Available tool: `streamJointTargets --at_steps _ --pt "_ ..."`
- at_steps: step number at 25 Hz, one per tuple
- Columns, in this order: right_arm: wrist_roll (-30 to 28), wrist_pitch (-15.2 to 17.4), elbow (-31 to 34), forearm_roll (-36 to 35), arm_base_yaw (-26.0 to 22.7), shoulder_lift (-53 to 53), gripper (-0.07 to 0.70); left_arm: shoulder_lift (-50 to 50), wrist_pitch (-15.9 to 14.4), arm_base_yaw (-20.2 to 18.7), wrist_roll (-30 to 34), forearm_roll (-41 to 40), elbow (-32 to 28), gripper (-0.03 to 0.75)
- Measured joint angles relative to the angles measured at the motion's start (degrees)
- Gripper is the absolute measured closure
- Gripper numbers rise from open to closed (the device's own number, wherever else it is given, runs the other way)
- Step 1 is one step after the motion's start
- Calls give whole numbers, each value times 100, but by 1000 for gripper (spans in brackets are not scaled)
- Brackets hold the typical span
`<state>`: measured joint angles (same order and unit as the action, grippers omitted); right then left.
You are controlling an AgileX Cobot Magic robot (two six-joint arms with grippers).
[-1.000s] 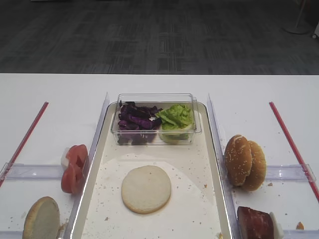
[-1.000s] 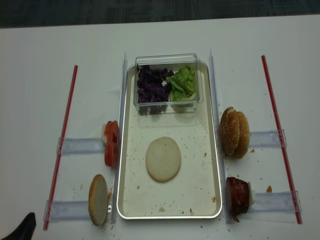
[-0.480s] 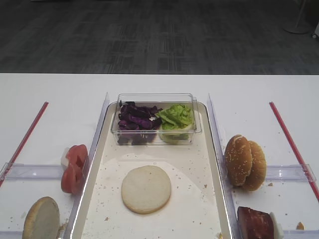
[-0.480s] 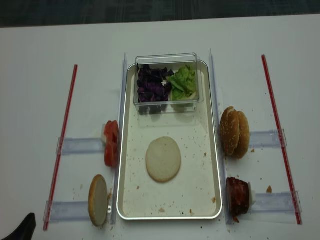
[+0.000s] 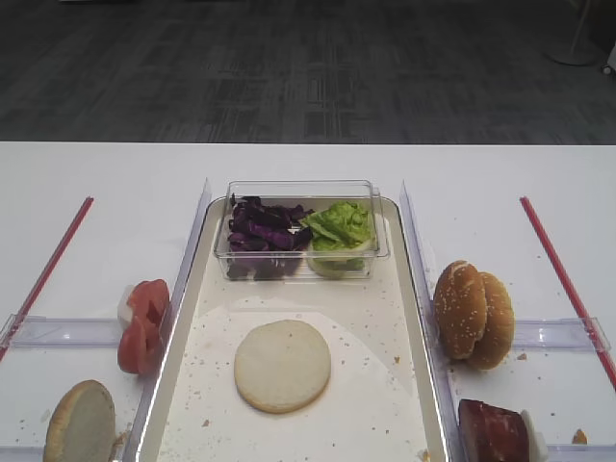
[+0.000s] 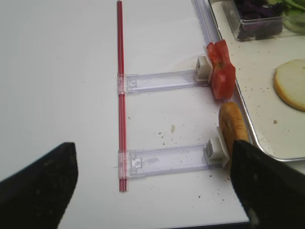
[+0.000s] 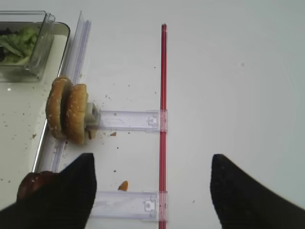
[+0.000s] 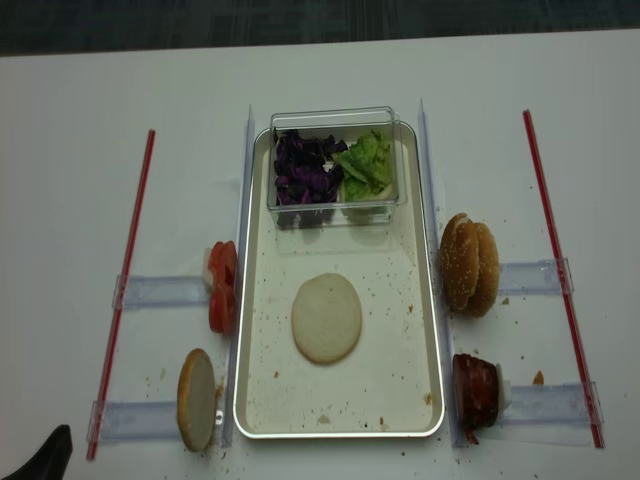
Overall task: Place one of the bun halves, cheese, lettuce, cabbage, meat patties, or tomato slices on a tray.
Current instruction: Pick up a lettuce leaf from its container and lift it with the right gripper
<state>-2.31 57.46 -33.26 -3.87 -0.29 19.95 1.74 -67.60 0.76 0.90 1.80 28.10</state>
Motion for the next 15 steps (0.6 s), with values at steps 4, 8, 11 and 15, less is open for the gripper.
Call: streamJointTargets --at_steps 4,8,11,15 --pt "0 -170 -564 -76 0 1143 101 0 0 0 0 0 0 118" --pt "-36 -208 -1201 -83 0 2376 106 0 0 0 0 0 0 118" --pt "-137 -232 -1727 -137 0 3278 120 0 0 0 0 0 0 118" --pt "-297 -257 -2518 -366 0 4499 125 0 0 0 0 0 0 118"
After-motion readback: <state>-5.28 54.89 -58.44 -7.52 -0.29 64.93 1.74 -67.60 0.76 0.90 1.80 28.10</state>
